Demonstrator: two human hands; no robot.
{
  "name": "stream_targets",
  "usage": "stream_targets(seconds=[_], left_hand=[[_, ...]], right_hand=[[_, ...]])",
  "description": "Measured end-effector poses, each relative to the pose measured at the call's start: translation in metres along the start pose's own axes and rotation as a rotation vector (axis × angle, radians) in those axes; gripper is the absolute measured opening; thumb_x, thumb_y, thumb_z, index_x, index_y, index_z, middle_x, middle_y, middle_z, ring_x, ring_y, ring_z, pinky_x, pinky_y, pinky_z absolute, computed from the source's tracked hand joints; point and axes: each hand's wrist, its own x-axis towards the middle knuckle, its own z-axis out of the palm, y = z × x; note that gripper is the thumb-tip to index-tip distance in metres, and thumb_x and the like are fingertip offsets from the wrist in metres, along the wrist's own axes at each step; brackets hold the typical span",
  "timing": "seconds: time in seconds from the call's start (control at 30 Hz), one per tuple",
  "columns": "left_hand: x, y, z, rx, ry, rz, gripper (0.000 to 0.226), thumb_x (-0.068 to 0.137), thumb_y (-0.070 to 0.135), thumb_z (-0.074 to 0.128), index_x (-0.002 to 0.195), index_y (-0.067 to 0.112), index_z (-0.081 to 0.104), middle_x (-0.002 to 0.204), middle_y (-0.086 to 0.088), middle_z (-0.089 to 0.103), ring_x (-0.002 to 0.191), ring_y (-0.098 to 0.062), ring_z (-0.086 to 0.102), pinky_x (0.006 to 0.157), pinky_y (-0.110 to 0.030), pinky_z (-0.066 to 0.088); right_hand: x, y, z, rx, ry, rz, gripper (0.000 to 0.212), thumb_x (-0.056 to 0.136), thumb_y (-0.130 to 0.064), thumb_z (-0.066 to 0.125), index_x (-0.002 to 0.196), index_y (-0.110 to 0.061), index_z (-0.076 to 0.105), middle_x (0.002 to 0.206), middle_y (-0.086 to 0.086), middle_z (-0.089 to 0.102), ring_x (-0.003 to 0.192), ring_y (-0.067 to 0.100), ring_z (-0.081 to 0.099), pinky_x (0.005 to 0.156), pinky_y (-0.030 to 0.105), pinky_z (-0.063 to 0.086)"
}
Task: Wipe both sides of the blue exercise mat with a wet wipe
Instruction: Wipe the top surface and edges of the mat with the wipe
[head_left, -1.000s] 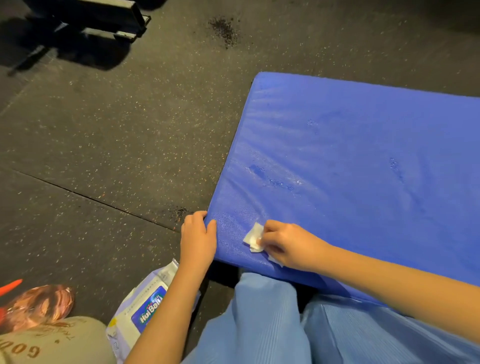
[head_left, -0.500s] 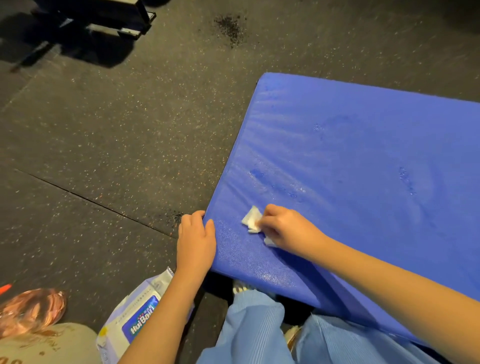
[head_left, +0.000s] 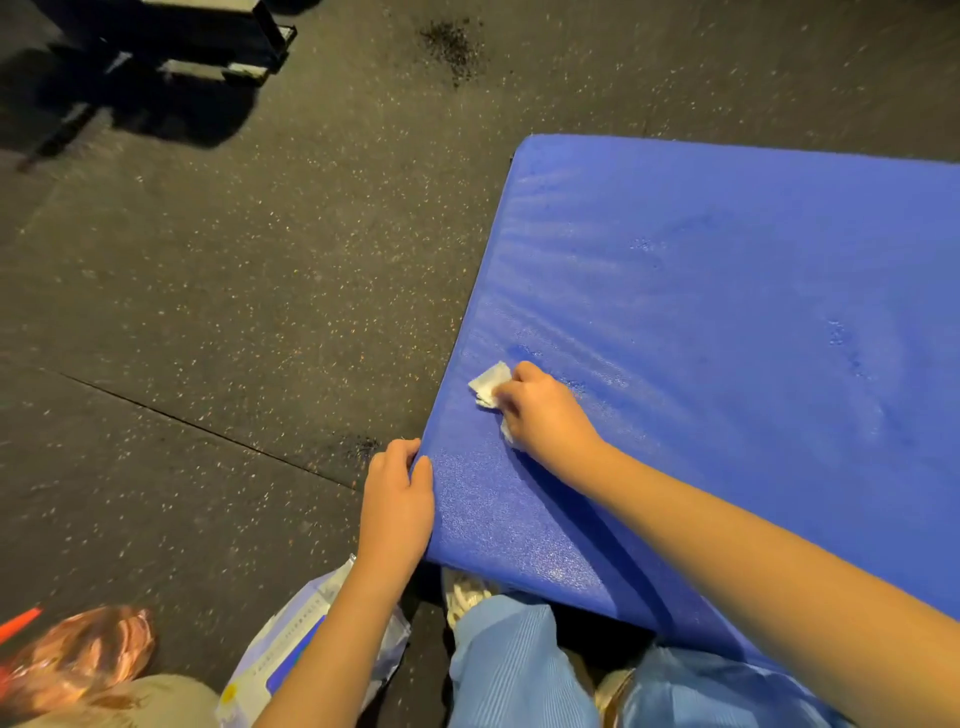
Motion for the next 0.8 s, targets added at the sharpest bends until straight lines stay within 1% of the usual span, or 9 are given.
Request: stream_targets(seconds=[0.1,0.17,0.27,0.33,0.47,0.53,0.6,0.67,0.8], left_hand=[[0.0,-0.003,-0.002,-0.009,0.019,0.014,0.017,0.099,0.01,0.042,0.106,0.013,0.057,0.107,-0.007,0.053,0.097,-0.021,0.049,0.076,-0.028,0.031],[0.0,-0.007,-0.004,-0.017,0.013,0.017,0.018,0.1,0.009,0.04,0.102,0.013,0.058,0.104,-0.009,0.053,0.095,-0.022,0.049,0.074,-0.027,0.03],[0.001,-0.009,-0.004,-0.083,-0.006,-0.001,0.026,0.1,0.009,0.038,0.11,0.014,0.061,0.11,-0.005,0.055,0.101,-0.018,0.05,0.081,-0.028,0.034],[0.001,-0.007,-0.004,-0.113,-0.003,-0.009,0.026,0.1,0.01,0.039,0.111,0.015,0.062,0.11,-0.003,0.054,0.102,-0.017,0.051,0.083,-0.029,0.035],[-0.002,-0.007,-0.004,-0.08,0.005,-0.007,0.018,0.1,0.009,0.041,0.106,0.011,0.058,0.108,-0.008,0.051,0.087,-0.012,0.047,0.073,-0.022,0.029],[-0.001,-0.007,-0.003,-0.065,-0.001,0.018,0.021,0.1,0.009,0.04,0.111,0.009,0.058,0.111,-0.009,0.05,0.089,-0.012,0.045,0.073,-0.022,0.028],[0.0,-0.007,-0.003,-0.052,-0.021,0.028,0.027,0.101,0.011,0.037,0.119,0.009,0.057,0.115,-0.007,0.049,0.095,-0.012,0.045,0.077,-0.022,0.03],[0.0,-0.007,-0.003,-0.015,-0.03,0.028,0.028,0.102,0.014,0.036,0.121,0.011,0.056,0.117,-0.006,0.048,0.099,-0.015,0.047,0.081,-0.026,0.033],[0.006,-0.004,-0.002,0.132,-0.077,0.037,0.028,0.102,0.024,0.041,0.124,0.011,0.051,0.12,-0.007,0.046,0.109,-0.025,0.048,0.087,-0.035,0.039]], right_hand=[[-0.015,-0.033,0.005,0.096,-0.169,-0.276,0.016,0.08,0.001,0.055,0.088,-0.002,0.069,0.09,0.019,0.053,0.075,0.036,0.054,0.059,0.037,0.041],[-0.015,-0.035,0.002,0.042,-0.285,-0.383,0.017,0.079,0.0,0.057,0.089,-0.005,0.07,0.089,0.017,0.054,0.072,0.036,0.054,0.056,0.039,0.045],[0.014,-0.014,0.0,-0.1,-0.15,-0.179,0.02,0.081,-0.003,0.058,0.097,-0.007,0.069,0.093,0.015,0.051,0.08,0.034,0.055,0.056,0.035,0.037],[0.017,-0.013,0.001,-0.086,-0.08,-0.068,0.021,0.083,-0.003,0.056,0.099,-0.006,0.068,0.096,0.015,0.051,0.084,0.035,0.054,0.059,0.033,0.03],[-0.012,-0.04,0.002,0.058,-0.267,-0.377,0.026,0.078,0.003,0.058,0.097,-0.008,0.073,0.093,0.016,0.056,0.076,0.035,0.055,0.058,0.034,0.041],[0.001,-0.028,-0.004,-0.006,-0.269,-0.312,0.025,0.077,0.001,0.061,0.096,-0.009,0.073,0.091,0.016,0.055,0.077,0.034,0.056,0.056,0.034,0.041],[0.022,-0.002,-0.007,-0.092,-0.121,-0.13,0.019,0.079,-0.003,0.061,0.096,-0.004,0.07,0.09,0.015,0.051,0.08,0.034,0.054,0.057,0.033,0.032],[0.023,0.006,-0.005,-0.113,-0.037,-0.018,0.016,0.08,-0.003,0.06,0.093,-0.001,0.068,0.091,0.015,0.05,0.082,0.035,0.053,0.059,0.035,0.034],[-0.023,-0.017,0.001,0.025,-0.225,-0.262,0.01,0.077,-0.001,0.064,0.085,-0.003,0.07,0.089,0.016,0.057,0.073,0.034,0.057,0.06,0.035,0.044]])
